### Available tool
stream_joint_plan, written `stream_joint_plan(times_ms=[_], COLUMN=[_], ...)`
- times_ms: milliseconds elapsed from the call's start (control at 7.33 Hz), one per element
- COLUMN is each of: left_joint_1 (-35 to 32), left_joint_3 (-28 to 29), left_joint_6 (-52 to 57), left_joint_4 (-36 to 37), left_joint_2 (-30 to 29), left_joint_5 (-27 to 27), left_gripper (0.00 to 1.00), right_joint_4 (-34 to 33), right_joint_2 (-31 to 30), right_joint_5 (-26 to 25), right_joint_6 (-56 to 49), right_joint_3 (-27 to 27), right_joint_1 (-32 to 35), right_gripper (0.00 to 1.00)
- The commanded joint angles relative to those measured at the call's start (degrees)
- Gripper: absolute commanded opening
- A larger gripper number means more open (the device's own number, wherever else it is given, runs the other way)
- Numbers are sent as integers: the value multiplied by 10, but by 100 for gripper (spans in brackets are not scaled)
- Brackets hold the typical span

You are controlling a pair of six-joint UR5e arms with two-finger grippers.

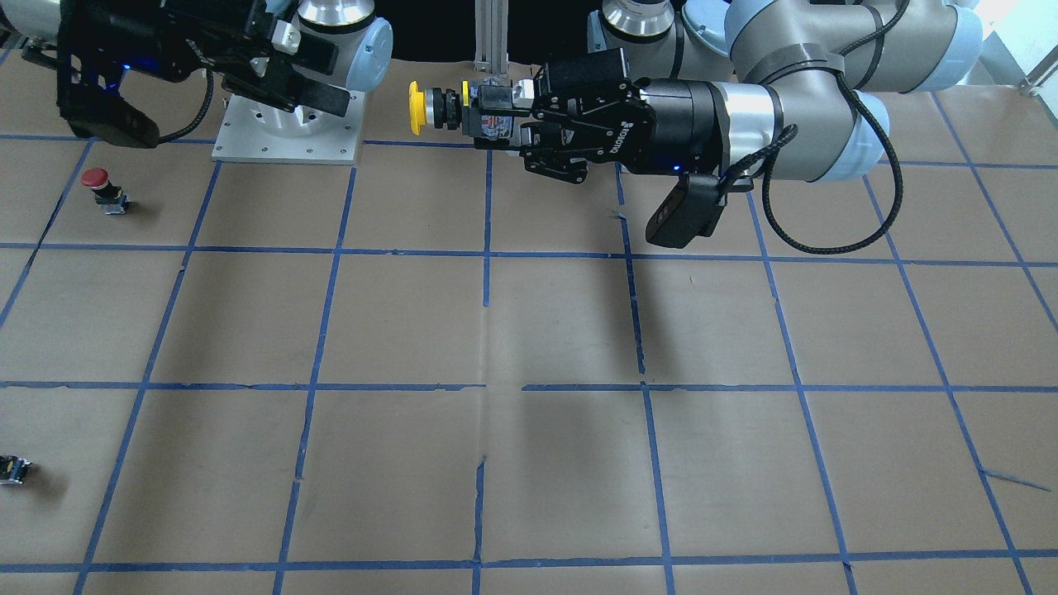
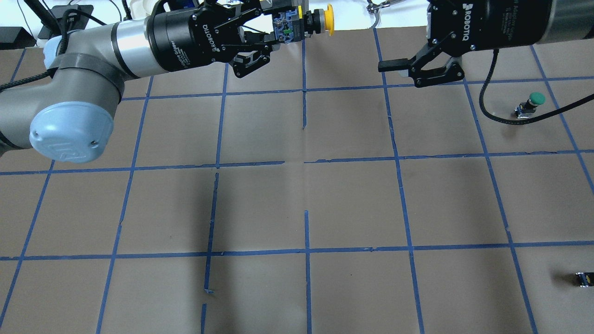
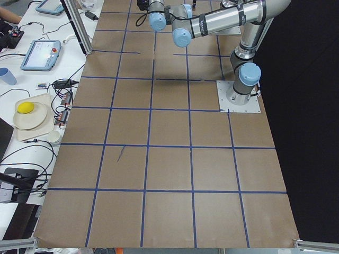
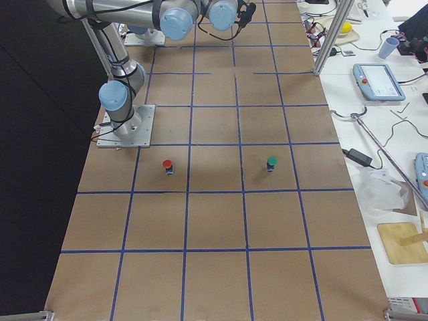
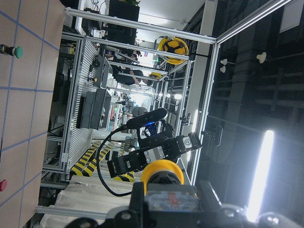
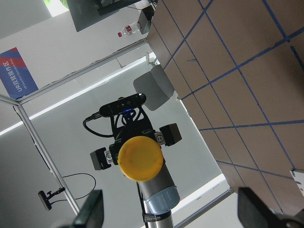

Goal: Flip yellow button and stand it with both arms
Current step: 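Hold the button with the left gripper while the right gripper approaches its yellow cap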

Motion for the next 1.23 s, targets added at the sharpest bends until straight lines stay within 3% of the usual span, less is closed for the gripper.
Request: stream_joint_plan(times_ms=[0,545,818,1091], left_joint_1=[1,1,1,1], left_joint_3=[3,9,10,10], left_joint_6=[0,0,0,-1], left_joint_4=[0,0,0,0], left_joint_2=[-3,-9,-9,-9], left_joint_5=[-1,-3,-3,-3], left_gripper=[1,1,1,1], right_joint_4=[-19,-82,-162,-169], right_joint_2=[3,10,47,50], right_joint_5=[7,5,8,7], right_joint_6=[9,40,80,85], right_joint_3=[0,0,-5,-8], right_joint_1=[23,29,73,74], right_gripper=[98,97,96,97])
